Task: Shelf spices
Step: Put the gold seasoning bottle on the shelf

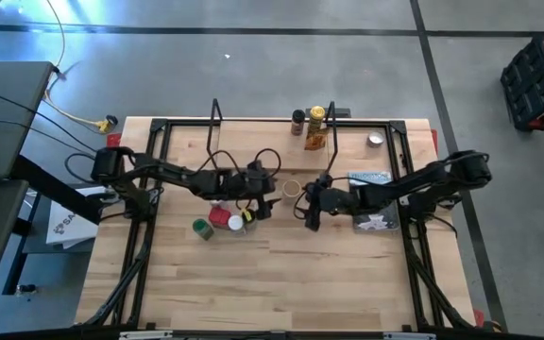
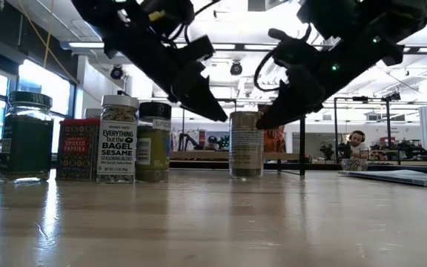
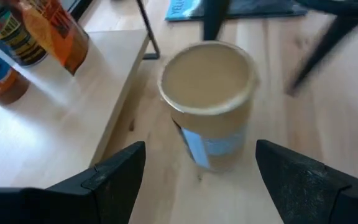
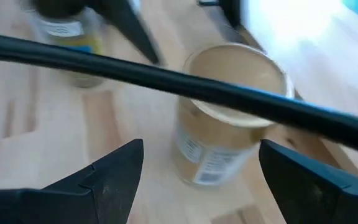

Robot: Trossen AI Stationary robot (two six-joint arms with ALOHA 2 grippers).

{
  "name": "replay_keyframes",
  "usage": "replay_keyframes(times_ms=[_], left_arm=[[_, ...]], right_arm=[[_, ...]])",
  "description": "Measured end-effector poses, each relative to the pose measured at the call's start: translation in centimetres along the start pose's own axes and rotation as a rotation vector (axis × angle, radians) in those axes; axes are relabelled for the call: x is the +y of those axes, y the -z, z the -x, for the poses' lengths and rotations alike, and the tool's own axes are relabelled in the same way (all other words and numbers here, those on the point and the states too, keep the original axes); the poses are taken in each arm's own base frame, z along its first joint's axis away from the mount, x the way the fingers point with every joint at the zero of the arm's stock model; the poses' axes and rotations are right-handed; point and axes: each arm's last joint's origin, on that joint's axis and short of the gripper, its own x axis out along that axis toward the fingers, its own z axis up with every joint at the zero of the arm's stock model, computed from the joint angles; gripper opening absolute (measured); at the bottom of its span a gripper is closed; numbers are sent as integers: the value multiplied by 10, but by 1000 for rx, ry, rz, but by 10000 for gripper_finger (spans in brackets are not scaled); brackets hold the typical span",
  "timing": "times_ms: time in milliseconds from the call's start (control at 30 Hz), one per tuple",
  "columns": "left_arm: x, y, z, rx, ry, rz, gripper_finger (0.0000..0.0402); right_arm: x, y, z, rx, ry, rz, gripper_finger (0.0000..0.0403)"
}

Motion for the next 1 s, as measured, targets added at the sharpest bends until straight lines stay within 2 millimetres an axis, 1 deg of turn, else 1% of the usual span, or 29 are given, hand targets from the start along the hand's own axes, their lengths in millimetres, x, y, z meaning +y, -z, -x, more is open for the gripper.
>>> replay_keyframes(times_ms=[67, 200, 367, 433, 500, 600, 667, 867, 1000], left_arm=[[4, 3, -6, 2, -13, 9, 300], [13, 4, -12, -4, -47, 28, 300], [21, 6, -9, 31, -104, 28, 300], [21, 4, -6, 34, -116, 20, 300], [21, 3, -4, 27, -108, 21, 300], [19, 0, -3, 1, -49, 25, 300], [17, -1, -6, -22, -13, 34, 300], [18, 1, -11, -35, -7, 42, 300], [19, 2, -17, -50, -20, 50, 300]], right_arm=[[2, -1, 0, -3, -43, 14, 312], [9, -1, 2, -18, -97, 14, 312], [24, 1, 8, -20, -183, 48, 312], [27, 4, 10, 2, -178, 74, 312], [27, 9, 11, 34, -106, 89, 312], [17, 12, 10, 57, 49, 84, 312], [7, 10, 5, 68, 82, 84, 312], [-26, 1, -8, 60, 52, 90, 312], [-38, -4, -13, 31, -36, 104, 312]])
